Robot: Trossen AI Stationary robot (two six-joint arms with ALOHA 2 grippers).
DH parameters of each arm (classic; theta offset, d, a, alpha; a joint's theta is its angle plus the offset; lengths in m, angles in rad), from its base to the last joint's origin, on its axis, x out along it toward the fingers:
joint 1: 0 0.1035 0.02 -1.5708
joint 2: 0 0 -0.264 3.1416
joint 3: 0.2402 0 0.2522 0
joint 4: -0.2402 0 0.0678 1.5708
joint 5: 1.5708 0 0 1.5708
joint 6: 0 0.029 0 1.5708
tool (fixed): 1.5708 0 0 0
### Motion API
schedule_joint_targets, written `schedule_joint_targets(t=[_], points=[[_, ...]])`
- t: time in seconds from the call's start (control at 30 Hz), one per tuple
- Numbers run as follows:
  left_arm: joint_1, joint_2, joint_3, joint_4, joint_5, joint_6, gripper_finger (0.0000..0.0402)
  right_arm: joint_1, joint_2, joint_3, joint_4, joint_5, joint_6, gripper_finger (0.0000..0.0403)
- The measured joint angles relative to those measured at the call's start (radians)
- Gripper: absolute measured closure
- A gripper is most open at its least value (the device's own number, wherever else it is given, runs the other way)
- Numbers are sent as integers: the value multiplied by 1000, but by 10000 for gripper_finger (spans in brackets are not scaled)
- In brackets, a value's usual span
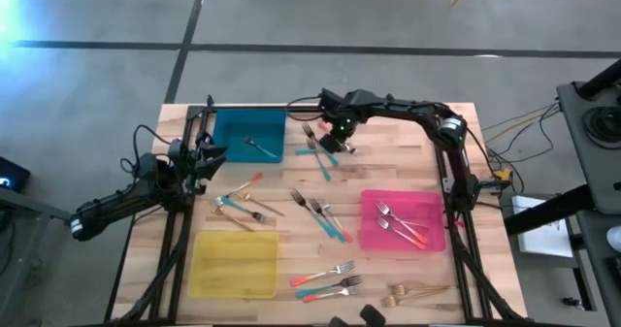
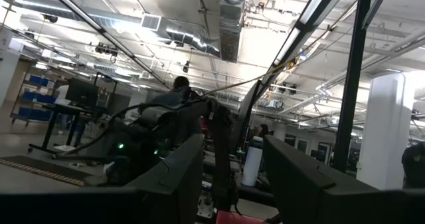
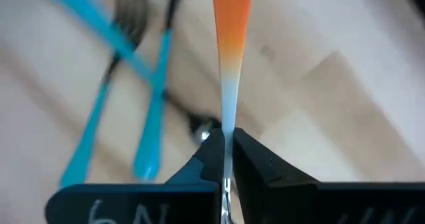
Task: Sort silverware by color (type)
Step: Put the orange fork into the red bin
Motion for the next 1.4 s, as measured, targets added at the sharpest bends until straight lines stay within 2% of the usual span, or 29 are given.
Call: schedule_joint_targets(t=[0.13, 0.53, 0.67, 0.83, 1.07, 1.23, 1.4], points=[[0, 0, 0, 0, 0, 0, 260, 26, -68, 0, -129, -78, -2, 393], [0, 0, 0, 0, 0, 0, 260, 304, -283, -32, -328, -80, 10, 393], [0, 0, 0, 0, 0, 0, 260, 415, -379, -127, -327, -81, 99, 393], [0, 0, 0, 0, 0, 0, 260, 564, -514, -314, -263, -68, 296, 393], [0, 0, 0, 0, 0, 0, 260, 737, -692, -554, -97, 24, 536, 393], [0, 0, 0, 0, 0, 0, 260, 768, -765, -655, -85, 78, 622, 389], [0, 0, 0, 0, 0, 0, 260, 769, -783, -735, -87, 79, 705, 374]])
